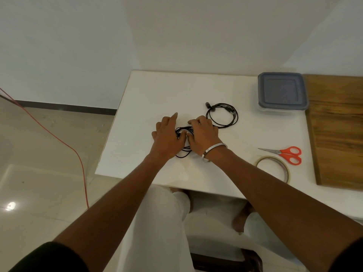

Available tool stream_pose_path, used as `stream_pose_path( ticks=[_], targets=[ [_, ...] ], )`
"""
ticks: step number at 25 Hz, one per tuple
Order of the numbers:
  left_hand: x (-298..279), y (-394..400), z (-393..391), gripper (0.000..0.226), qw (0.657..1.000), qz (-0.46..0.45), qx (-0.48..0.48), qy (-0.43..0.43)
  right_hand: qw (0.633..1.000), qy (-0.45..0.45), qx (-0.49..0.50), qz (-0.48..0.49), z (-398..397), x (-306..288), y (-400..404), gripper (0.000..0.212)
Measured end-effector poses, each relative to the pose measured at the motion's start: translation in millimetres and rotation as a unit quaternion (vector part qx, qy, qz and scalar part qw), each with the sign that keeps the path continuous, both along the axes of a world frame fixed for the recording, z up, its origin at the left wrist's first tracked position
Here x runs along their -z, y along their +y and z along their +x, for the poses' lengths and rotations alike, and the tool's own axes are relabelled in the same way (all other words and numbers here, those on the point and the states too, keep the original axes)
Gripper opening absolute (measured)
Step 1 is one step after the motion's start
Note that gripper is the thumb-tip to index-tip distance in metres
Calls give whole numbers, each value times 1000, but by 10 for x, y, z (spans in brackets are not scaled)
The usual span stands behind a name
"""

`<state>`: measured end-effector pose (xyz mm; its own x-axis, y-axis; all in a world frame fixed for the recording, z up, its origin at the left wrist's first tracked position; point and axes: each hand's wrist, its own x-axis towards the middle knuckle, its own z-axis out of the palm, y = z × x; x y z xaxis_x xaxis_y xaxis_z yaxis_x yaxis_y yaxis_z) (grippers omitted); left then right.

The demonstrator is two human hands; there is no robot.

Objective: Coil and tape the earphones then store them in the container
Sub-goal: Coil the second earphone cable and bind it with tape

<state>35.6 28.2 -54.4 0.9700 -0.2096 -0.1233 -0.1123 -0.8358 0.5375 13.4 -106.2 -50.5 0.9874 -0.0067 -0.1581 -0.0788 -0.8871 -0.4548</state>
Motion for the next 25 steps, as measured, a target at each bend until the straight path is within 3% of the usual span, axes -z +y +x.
stream_pose_path(
  ticks=[2,7,11,18,25],
  targets=[
    [6,21,14,61,999,-32,-13,18,1000,8,-4,-4,0,1,-4,44],
    [-13,116,52,41,974,-220,-43,36,1000,20,-9,-10,8,-6,-14,47],
    [9,134,46,45,975,-221,-24,26,999,-5,13,43,18,-28,18,44],
    [62,139,13,48,976,-215,7,-1,964,-29,122,235,260,-41,113,29],
    [46,119,-9,46,979,-202,18,-12,950,14,171,262,351,-41,116,13]
  ],
)
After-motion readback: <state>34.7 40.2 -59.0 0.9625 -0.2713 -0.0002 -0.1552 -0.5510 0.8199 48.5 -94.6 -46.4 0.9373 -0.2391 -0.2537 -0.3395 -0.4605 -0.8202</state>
